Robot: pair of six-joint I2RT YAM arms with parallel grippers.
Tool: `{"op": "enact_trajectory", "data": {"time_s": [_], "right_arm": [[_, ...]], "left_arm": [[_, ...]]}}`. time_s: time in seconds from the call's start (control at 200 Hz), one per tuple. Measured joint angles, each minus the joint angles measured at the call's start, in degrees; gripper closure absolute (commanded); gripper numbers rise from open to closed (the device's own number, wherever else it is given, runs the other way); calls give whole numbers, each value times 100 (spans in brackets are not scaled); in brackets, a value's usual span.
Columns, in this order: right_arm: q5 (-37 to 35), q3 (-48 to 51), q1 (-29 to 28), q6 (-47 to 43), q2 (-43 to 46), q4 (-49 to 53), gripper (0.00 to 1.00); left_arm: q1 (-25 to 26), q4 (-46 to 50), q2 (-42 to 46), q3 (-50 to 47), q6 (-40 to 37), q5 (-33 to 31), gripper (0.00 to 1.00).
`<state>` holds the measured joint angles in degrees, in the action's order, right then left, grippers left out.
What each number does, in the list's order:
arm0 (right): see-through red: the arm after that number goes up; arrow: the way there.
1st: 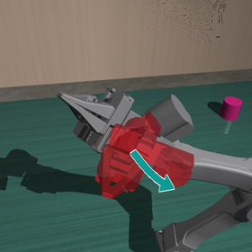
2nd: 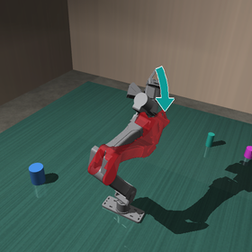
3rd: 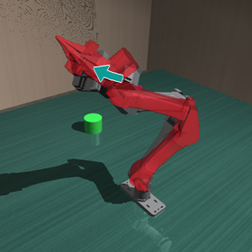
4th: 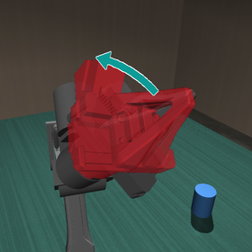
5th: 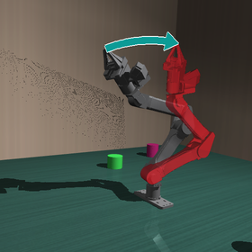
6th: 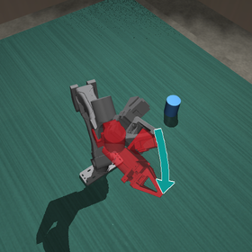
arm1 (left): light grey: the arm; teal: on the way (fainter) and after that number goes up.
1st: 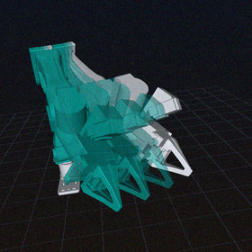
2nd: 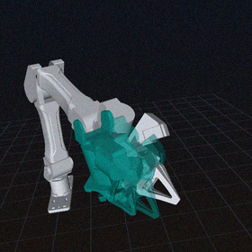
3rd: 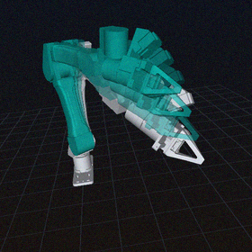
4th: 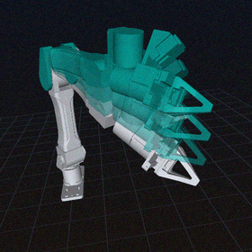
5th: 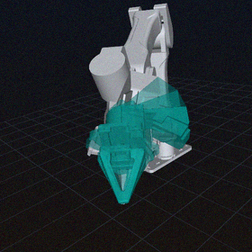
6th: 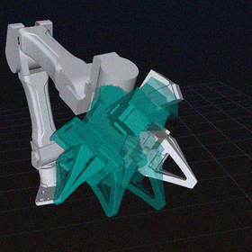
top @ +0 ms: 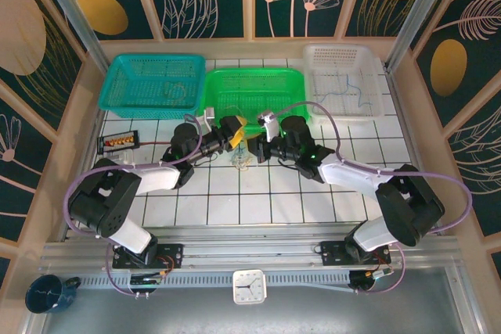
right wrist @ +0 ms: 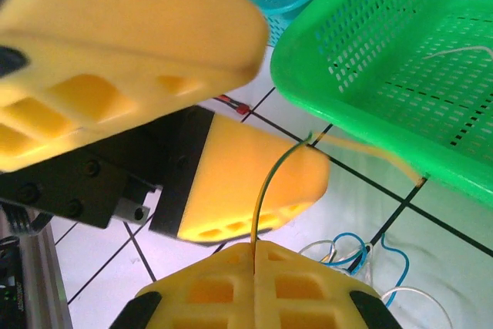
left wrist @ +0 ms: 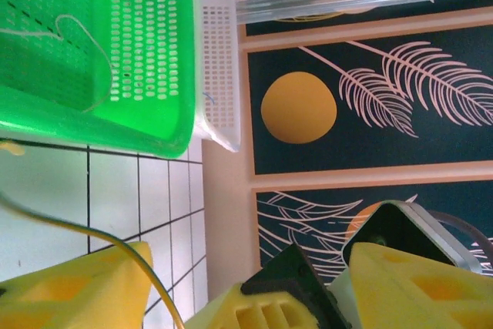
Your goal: Untangle the cables
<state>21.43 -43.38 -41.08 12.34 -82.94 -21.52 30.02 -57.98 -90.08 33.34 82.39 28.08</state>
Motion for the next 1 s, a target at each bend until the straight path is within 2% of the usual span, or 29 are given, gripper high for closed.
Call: {"op": "enact_trajectory", "data": {"time_s": [0.165,0.37,0.485,0.596,0.666,0.796,1.001], "right_arm": [[15,9,-31,0,0,-39,100],[7,9,-28,0,0,-68,100],[-42,17,-28,2,0,-87,100],[-109,94,-28,48,0,-199,65],[-210,210,-31,55,0,-280,54],[-352,385,-44,160,-90,-415,47],[-577,391,-125,264,-363,-831,44]], "left_arm": [[0,-83,-74,-4,33,-90,60],[0,-186,-85,-42,-26,-184,100],[0,-179,-83,-50,-83,-232,100],[0,-177,-76,-50,-173,-269,100],[0,-114,-20,-28,-251,-267,100],[0,22,118,181,-382,-262,100],[0,153,354,481,-481,-238,100]]}}
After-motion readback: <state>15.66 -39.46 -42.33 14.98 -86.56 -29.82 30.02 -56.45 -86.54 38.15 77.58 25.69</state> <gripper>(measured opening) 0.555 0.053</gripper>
